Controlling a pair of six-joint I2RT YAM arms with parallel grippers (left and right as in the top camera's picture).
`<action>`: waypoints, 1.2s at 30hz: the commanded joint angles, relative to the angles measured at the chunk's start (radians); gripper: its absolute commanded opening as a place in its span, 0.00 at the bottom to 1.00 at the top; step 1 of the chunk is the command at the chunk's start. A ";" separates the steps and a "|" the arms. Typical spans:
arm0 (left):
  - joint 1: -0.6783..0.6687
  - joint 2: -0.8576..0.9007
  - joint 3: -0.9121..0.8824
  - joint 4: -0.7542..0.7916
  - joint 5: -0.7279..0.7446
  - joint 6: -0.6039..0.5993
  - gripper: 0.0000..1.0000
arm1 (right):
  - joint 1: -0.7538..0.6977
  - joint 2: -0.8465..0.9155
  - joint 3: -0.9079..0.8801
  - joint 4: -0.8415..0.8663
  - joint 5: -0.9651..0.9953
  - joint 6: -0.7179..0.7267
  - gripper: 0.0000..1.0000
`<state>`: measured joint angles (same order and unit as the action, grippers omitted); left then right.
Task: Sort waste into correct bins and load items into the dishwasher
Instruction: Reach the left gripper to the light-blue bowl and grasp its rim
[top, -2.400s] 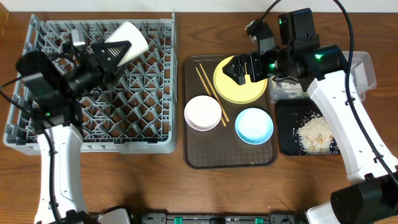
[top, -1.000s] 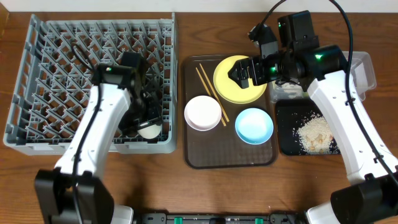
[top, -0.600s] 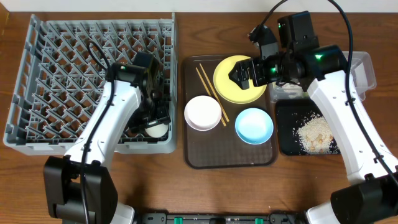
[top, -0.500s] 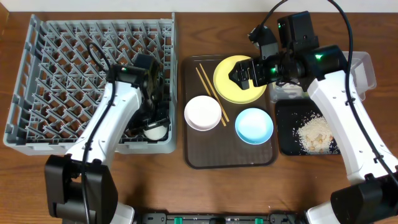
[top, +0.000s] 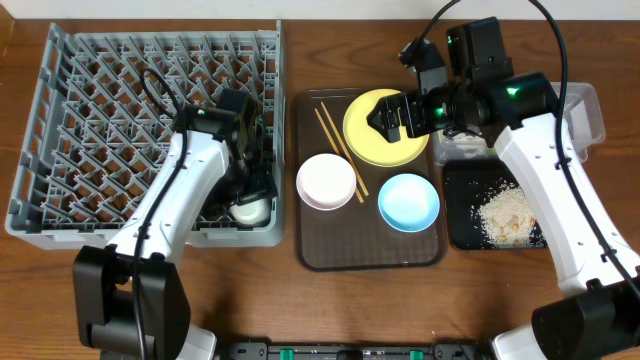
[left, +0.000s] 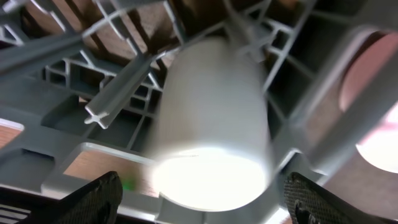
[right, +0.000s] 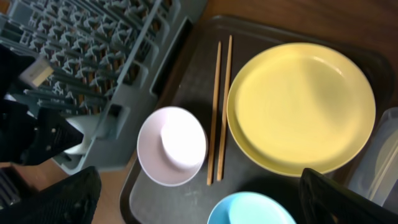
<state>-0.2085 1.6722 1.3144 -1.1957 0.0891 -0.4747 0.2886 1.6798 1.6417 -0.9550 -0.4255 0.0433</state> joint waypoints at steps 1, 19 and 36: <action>-0.001 -0.015 0.097 -0.011 -0.022 0.023 0.84 | 0.005 -0.007 0.013 0.029 0.002 0.012 0.99; -0.193 -0.060 0.154 0.185 0.079 0.157 0.81 | -0.226 -0.145 0.028 0.065 0.002 0.084 0.99; -0.503 0.214 0.154 0.495 0.173 -0.010 0.77 | -0.240 -0.135 0.025 -0.016 0.010 0.079 0.99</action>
<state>-0.6651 1.8236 1.4502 -0.7197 0.2420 -0.4248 0.0551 1.5417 1.6562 -0.9676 -0.4171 0.1184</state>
